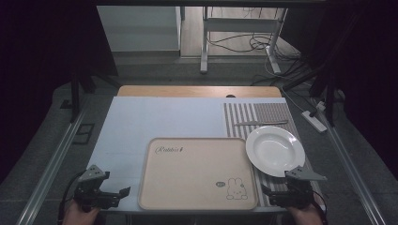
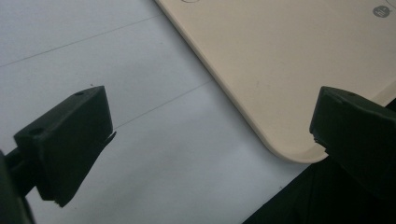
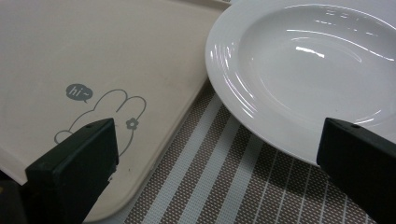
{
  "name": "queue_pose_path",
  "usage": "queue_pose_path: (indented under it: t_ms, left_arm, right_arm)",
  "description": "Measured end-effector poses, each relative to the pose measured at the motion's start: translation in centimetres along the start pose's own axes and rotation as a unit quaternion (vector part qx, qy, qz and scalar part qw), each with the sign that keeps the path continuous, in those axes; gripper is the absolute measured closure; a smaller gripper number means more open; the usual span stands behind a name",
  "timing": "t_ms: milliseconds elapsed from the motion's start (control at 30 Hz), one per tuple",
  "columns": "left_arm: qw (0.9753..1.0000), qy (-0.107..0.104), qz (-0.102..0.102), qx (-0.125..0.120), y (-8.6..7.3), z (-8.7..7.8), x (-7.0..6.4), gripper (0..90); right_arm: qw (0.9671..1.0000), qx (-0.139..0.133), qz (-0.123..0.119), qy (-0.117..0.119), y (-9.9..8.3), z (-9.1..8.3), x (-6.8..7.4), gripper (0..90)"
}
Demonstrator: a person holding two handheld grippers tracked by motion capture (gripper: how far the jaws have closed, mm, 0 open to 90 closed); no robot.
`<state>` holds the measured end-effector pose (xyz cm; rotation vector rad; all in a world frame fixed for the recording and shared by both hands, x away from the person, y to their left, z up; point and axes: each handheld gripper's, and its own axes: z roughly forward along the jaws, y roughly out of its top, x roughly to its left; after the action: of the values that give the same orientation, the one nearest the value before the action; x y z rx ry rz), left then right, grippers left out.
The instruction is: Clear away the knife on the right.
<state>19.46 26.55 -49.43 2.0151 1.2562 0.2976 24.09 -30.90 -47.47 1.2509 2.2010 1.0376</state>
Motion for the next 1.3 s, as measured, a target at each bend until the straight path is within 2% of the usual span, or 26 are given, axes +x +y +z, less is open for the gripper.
queue_pose_path:
  t_ms: [133, 600, 933, 1067, 1300]
  left_arm:
    - [1.0, -0.001, -0.001, -0.001, -0.1, 0.0, 0.0, 0.3]
    - [1.0, -0.002, 0.003, 0.003, 0.0, 0.0, 0.0, 0.6]
    - [1.0, -0.002, -0.004, 0.001, -0.2, -0.1, 0.1, 0.5]
    - [1.0, -0.001, -0.005, 0.001, -0.2, -0.1, 0.1, 0.5]
    - [1.0, -0.001, -0.008, 0.001, -0.3, -0.1, 0.1, 0.5]
  right_arm:
    - [1.0, 0.002, -0.006, 0.003, 0.0, 0.1, 0.1, 0.0]
    - [0.9999, 0.003, -0.001, 0.012, 0.0, 0.1, 0.0, 0.5]
    - [0.9998, 0.01, -0.011, 0.016, 0.3, 0.4, 0.1, 0.5]
    - [0.9995, 0.008, -0.008, 0.031, 0.6, 0.6, 0.1, 0.5]
    - [0.9994, -0.001, -0.019, 0.028, 1.3, 0.6, 0.2, 0.4]
